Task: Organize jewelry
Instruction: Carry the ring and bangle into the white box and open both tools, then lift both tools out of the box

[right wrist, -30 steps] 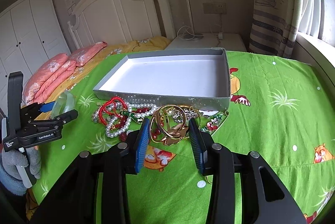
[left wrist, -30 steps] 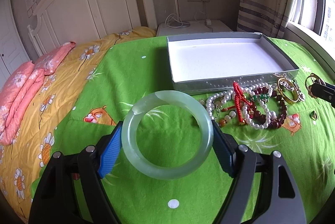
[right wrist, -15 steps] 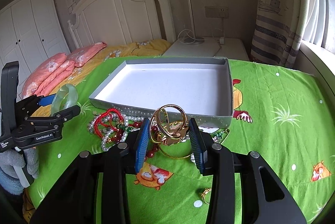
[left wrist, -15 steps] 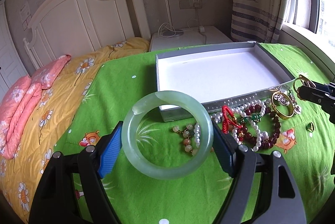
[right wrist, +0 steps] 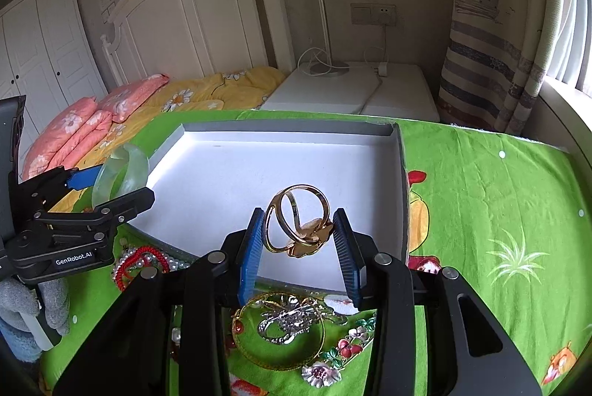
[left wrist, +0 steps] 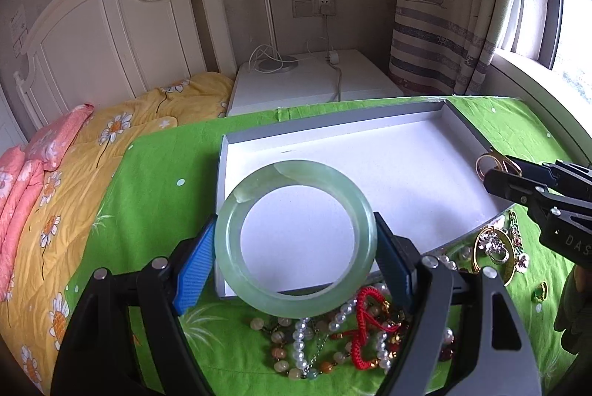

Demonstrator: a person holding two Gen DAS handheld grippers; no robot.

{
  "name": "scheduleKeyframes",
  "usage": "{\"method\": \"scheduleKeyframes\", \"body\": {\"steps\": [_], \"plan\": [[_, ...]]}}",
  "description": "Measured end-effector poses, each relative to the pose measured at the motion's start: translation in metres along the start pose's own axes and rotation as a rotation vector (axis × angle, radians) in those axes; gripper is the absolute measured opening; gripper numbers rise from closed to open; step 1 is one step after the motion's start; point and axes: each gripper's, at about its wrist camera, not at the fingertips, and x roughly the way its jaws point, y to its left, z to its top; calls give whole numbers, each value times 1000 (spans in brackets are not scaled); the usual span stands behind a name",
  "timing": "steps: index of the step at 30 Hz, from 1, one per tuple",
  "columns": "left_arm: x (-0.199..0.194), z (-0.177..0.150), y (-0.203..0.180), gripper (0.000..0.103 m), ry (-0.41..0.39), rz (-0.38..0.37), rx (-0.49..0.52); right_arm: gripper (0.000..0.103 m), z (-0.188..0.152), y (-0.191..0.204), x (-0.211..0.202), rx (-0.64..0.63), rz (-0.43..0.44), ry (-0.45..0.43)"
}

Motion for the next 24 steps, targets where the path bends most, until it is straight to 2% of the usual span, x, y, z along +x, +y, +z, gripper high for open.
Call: {"method": "scheduleKeyframes", "body": {"steps": [6, 11, 13, 14, 15, 24], "plan": [[43, 14, 8, 78, 63, 26, -4, 39, 15, 3, 27, -28, -36, 31], [65, 18, 9, 78, 96, 48, 1, 39, 22, 10, 43, -69, -91, 51], [73, 18, 10, 78, 118, 57, -2, 51, 23, 12, 44, -80, -95, 48], [76, 16, 12, 79, 129, 59, -7, 65, 22, 13, 42, -82, -95, 38], [77, 15, 13, 79, 123, 61, -10, 71, 22, 14, 41, -83, -98, 28], [52, 5, 11, 85, 67, 97, -12, 72, 16, 12, 27, -60, -104, 16]]}}
